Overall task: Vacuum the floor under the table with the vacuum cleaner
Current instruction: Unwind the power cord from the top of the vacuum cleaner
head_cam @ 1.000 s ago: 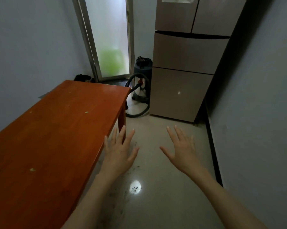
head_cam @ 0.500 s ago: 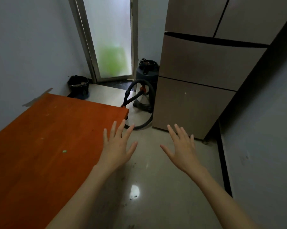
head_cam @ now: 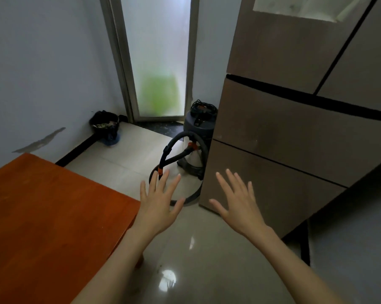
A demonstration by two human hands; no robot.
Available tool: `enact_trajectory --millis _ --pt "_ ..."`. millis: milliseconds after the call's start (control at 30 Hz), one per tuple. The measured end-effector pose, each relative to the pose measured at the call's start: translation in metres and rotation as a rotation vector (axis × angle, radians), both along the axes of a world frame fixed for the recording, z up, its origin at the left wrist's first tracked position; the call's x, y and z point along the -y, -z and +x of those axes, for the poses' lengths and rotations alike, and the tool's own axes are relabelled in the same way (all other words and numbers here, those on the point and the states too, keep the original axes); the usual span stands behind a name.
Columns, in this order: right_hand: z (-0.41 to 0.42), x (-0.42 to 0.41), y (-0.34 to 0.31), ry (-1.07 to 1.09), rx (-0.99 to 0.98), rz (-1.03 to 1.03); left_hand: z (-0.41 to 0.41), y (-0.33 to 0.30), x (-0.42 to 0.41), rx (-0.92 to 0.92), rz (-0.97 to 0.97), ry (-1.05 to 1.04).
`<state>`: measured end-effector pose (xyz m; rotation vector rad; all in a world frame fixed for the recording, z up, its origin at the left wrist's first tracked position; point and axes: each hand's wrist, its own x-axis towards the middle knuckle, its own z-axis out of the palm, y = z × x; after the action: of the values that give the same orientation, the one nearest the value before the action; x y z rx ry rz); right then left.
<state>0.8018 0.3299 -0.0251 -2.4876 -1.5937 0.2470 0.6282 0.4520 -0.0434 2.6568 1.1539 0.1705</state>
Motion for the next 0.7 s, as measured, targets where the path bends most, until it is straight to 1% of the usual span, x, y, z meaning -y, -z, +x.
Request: enact_trajectory --millis 167,367,500,700 --pt "0.059 -0.078 -0.005 -0.127 -0.015 0.002 0.045 -0.004 -0.057 -0.002 0.008 -0.102" --pt "0.107 -0.183 0.009 -0.228 -0.046 -0.036 0.076 0.019 -0.145 -0.029 -0.031 -0.235" --pt "0.135 -0.260 0.019 -0.236 -0.025 -0.032 0.105 0.034 -0.219 -0.030 -0.047 -0.241" --pt "0.161 -0.367 0.020 -0.220 -0.046 -0.015 0.137 0.029 -0.324 0.000 -0.042 -0.226"
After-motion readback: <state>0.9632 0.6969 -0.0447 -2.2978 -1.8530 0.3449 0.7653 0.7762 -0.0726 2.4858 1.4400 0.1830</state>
